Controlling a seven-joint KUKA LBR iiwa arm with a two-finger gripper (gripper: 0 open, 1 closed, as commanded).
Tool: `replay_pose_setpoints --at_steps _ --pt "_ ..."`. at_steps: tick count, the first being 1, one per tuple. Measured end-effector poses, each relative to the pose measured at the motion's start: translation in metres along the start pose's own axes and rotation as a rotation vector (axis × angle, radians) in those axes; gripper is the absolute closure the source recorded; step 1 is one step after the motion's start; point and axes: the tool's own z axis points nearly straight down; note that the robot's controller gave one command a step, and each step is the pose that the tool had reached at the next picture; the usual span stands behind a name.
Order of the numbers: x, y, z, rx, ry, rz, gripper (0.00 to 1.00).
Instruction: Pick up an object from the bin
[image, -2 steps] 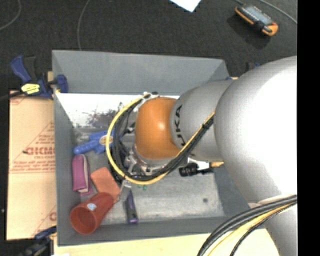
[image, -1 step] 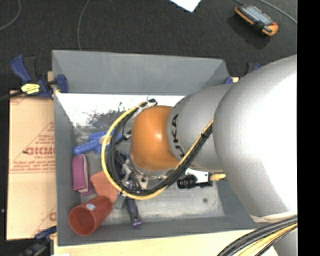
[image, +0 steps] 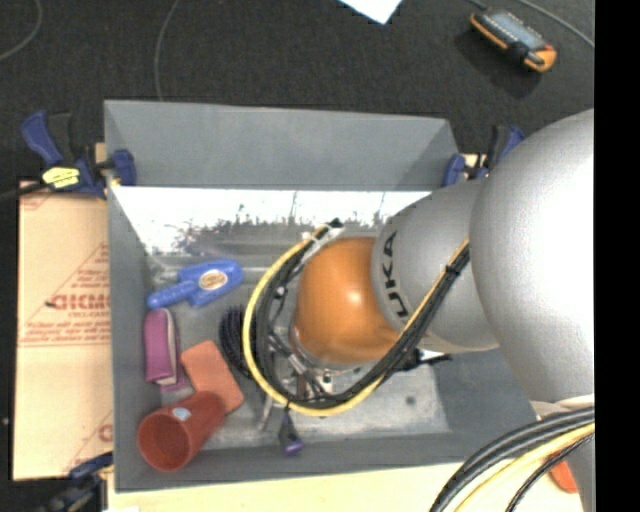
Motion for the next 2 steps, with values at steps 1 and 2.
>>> replay_pose_setpoints --at_steps 1,2 --pt "0.013 0.065 0.028 0.003 0.002 0.057 0.0" --pt "-0.028 0.046 0.033 -0.008 -0.012 0.699 1.0"
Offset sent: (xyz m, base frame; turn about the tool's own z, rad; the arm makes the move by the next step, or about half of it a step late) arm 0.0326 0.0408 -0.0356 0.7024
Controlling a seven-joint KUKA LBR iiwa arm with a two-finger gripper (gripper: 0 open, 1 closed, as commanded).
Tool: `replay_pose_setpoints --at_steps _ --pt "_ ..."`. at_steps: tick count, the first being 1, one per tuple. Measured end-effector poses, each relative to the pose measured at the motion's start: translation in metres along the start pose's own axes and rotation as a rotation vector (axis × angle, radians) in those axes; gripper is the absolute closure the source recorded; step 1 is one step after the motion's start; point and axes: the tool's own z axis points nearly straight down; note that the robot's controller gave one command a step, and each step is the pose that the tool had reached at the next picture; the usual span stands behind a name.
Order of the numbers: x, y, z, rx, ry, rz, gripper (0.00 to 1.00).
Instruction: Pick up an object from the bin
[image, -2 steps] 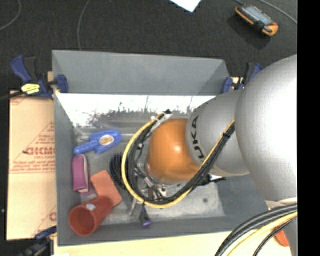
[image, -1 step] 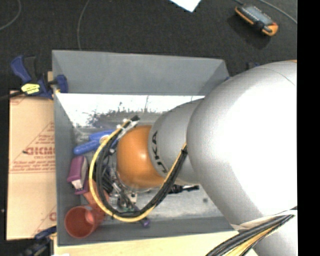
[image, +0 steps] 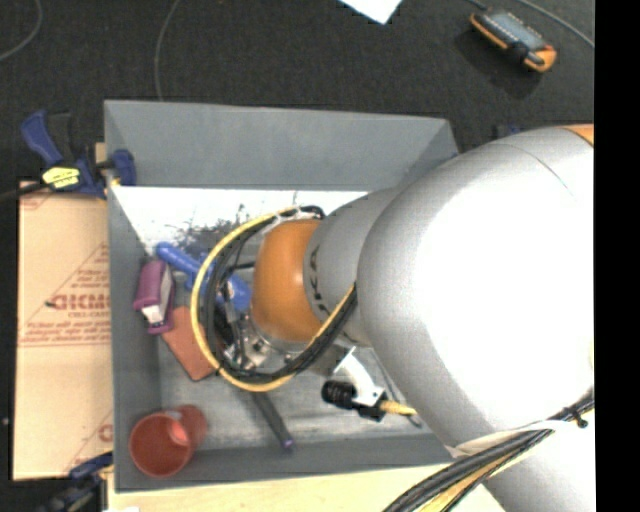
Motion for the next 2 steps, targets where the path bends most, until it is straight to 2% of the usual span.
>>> replay_pose_setpoints --at_steps 2 --pt "-0.0002 0.0002 -0.0009 -0.001 -0.001 0.0 1.0"
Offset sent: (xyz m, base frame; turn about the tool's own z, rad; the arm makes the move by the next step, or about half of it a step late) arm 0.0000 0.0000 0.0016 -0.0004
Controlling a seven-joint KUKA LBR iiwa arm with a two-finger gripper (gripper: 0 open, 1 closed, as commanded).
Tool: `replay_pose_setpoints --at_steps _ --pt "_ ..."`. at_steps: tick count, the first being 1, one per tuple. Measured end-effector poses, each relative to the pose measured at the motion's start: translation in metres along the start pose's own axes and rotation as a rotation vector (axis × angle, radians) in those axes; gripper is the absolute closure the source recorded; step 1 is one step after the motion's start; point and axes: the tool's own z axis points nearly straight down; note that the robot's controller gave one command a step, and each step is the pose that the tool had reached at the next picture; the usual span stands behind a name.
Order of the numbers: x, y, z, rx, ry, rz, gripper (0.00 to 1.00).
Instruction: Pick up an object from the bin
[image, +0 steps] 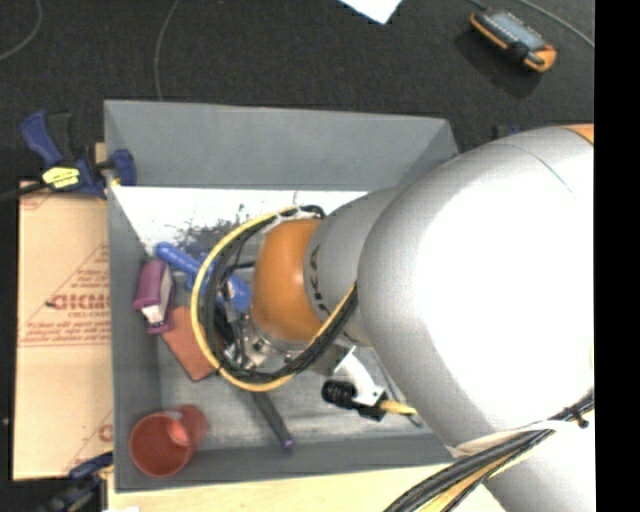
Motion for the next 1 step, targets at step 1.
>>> replay_pose_setpoints --at_steps 1 --pt "-0.0007 -0.0011 -0.0128 0.004 0.001 -0.001 1.0"
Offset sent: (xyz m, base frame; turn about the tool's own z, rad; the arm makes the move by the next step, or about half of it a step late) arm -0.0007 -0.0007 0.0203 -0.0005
